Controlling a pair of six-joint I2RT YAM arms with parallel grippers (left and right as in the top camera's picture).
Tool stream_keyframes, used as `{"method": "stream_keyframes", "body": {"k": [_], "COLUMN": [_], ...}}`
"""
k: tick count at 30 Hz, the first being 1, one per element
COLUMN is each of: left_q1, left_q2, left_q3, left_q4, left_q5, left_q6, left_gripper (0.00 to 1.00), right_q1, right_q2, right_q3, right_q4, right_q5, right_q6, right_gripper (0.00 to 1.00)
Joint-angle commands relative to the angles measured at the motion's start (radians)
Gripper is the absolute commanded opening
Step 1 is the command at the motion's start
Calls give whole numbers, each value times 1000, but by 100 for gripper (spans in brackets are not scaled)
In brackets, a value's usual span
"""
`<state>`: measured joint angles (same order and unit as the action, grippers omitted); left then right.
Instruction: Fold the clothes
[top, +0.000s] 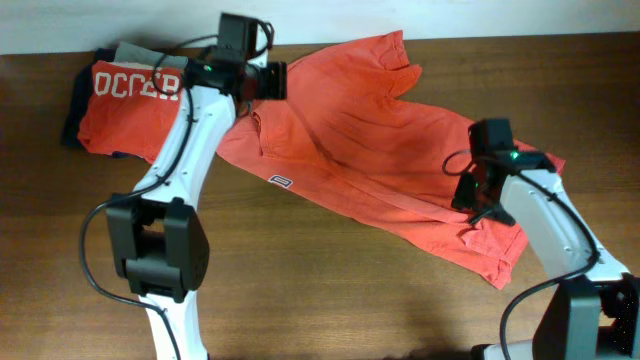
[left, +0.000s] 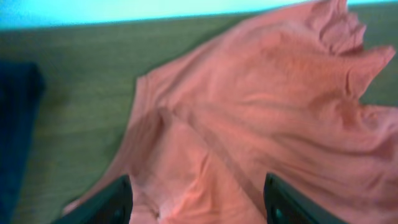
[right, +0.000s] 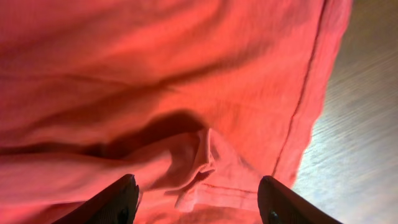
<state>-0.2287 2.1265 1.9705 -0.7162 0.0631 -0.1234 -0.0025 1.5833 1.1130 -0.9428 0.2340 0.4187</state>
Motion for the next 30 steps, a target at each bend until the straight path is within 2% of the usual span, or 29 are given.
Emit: {"method": "stream_keyframes", "body": {"k": [1,5,6,9,10,11,14,15,16,30], "left_q1": [37,84,94,123,130,137,152,153,153,153], "left_q2": [0,0,0,1,2,3,13,19,29,172], "left_q3": [74,84,83,83,83,82,72,72,72,72], "left_q4": [-64,-141,-169,-240,-254,-268,-288,-294,-300,-342], "left_q5": [-7,-5,-3,-5,-8,-11,-11,-11,-11,4], "left_q6": [-19,-69,-70,-70,-69,-69,-69,-69,-69,-70], "left_gripper": [68,68,68,68,64,56,14,4,0,1], "right_q1": [-6,-6,-6,-6,-6,-5,-4,-4,-4,-4], "right_q2": [-1,-1,-1,3,6,8,10,10,10,10], "right_q3": [98,184,195,196,189,179,127,112,98,-72], "right_q4": [-48,-182,-213,-284,-298,-306,-306,-301,-293,-109], "right_q5": [-5,-6,-16,-114,-153,-195,-273,-275,-276,-276], "right_q6": [-97,-160,-160,-158,-156,-156,-156,-156,-156,-156], "right_gripper": [65,47,36,18,9,4,4,4,4,4]}}
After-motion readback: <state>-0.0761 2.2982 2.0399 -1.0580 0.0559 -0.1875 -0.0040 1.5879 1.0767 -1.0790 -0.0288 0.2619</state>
